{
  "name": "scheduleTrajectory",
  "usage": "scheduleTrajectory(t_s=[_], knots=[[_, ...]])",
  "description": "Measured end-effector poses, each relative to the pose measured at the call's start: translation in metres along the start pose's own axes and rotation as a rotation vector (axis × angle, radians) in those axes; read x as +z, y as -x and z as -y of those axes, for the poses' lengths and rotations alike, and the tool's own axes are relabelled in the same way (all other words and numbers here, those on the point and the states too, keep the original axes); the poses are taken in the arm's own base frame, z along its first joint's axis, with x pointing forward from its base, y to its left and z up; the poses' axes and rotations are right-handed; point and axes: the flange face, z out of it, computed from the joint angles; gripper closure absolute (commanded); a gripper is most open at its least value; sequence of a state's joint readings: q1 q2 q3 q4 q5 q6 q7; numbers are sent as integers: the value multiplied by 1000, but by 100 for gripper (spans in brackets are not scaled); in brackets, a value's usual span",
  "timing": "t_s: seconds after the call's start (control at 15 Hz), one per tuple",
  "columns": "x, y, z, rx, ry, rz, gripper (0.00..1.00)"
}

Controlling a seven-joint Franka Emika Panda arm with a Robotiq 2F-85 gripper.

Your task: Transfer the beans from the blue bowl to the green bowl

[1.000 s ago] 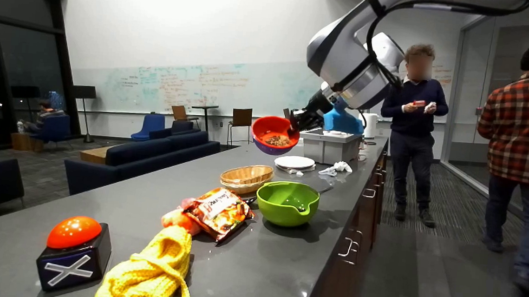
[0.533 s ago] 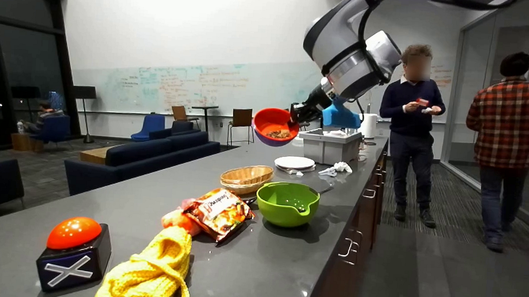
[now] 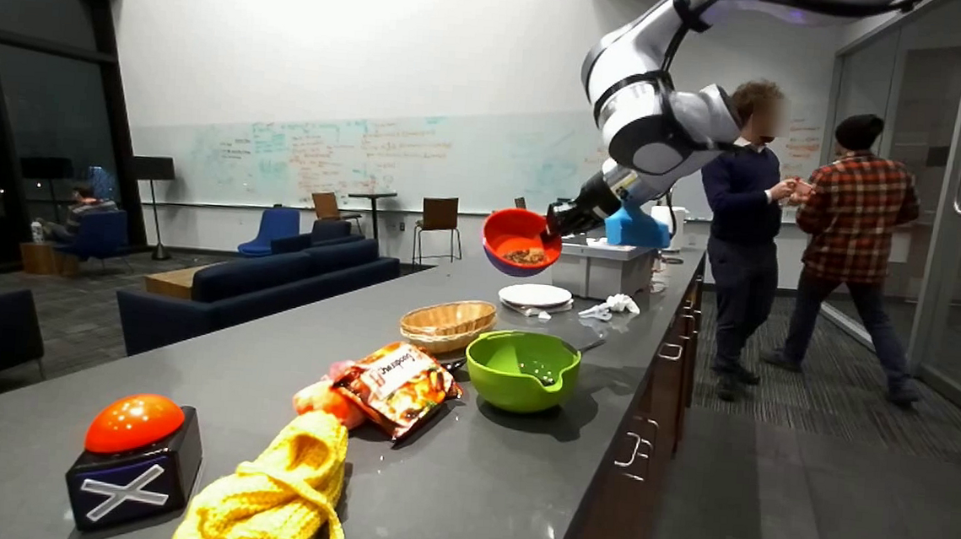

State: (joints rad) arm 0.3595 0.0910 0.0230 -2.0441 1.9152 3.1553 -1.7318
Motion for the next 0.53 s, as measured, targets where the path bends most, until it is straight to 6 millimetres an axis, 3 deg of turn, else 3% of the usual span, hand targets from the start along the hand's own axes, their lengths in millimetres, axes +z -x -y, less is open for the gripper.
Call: scheduleTrajectory(t_s=[0.27,0.53], knots=[[12,29,-26,-15,-25,-21,98],[27,75,-39,-26,-48,-73,98]])
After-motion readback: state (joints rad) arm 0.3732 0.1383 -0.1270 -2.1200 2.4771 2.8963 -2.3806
